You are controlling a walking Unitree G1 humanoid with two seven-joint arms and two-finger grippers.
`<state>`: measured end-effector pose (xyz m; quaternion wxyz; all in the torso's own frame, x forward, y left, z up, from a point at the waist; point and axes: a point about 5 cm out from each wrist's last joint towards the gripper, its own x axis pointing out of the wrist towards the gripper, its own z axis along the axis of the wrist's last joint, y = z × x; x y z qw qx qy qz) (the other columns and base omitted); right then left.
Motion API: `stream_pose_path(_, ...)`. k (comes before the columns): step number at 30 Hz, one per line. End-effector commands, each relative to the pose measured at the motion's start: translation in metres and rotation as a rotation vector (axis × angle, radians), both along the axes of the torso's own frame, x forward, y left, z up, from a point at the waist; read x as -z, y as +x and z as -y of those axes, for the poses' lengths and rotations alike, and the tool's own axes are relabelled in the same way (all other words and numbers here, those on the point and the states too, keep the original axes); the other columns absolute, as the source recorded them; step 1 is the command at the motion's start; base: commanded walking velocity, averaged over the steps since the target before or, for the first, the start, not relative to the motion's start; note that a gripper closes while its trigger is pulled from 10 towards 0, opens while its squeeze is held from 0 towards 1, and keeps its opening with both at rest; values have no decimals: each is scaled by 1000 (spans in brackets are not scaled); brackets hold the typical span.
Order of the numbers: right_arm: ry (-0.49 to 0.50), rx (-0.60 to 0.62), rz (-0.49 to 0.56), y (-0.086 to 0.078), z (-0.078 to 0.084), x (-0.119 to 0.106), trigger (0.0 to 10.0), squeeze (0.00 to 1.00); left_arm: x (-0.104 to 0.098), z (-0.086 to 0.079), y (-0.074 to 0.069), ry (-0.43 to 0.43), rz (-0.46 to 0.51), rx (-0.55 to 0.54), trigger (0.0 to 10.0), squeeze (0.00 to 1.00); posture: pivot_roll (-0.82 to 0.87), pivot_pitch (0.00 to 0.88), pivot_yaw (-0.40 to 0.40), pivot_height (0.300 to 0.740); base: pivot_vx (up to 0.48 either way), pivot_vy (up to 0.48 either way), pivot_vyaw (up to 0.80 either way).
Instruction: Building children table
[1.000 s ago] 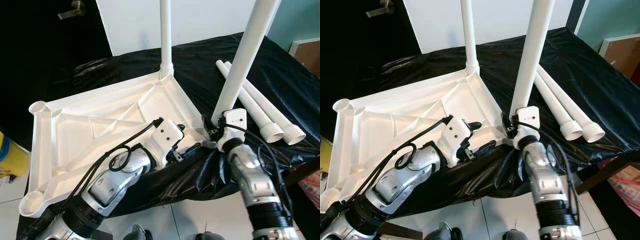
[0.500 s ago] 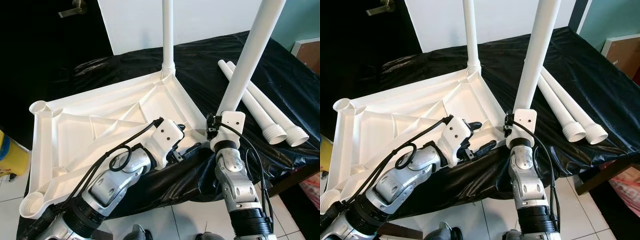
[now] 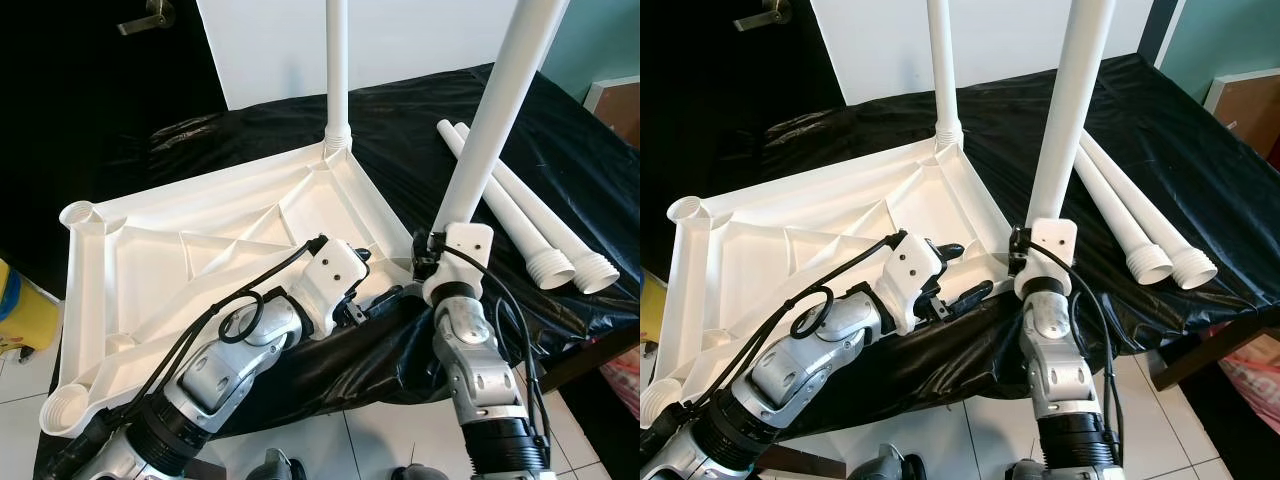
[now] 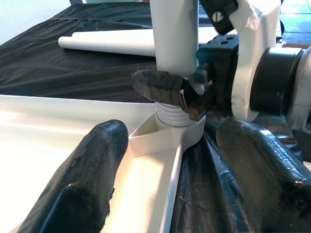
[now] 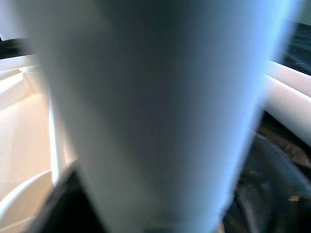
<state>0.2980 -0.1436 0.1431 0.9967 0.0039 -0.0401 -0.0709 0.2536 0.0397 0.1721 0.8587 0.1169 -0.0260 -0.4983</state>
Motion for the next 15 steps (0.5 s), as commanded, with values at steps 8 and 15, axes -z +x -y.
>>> stream_pose_path(8, -27, -162, 20, 0, 17, -1, 10000, 1000, 4, 2, -6, 34, -25, 147, 10000, 0, -97, 85, 66, 740, 0, 0, 0)
stream_pose_path(15, -85, -382, 32, 2, 20, -4, 10000, 0, 3, 1, -5, 37, -23, 146, 10000, 0, -97, 87, 73, 740, 0, 0, 0)
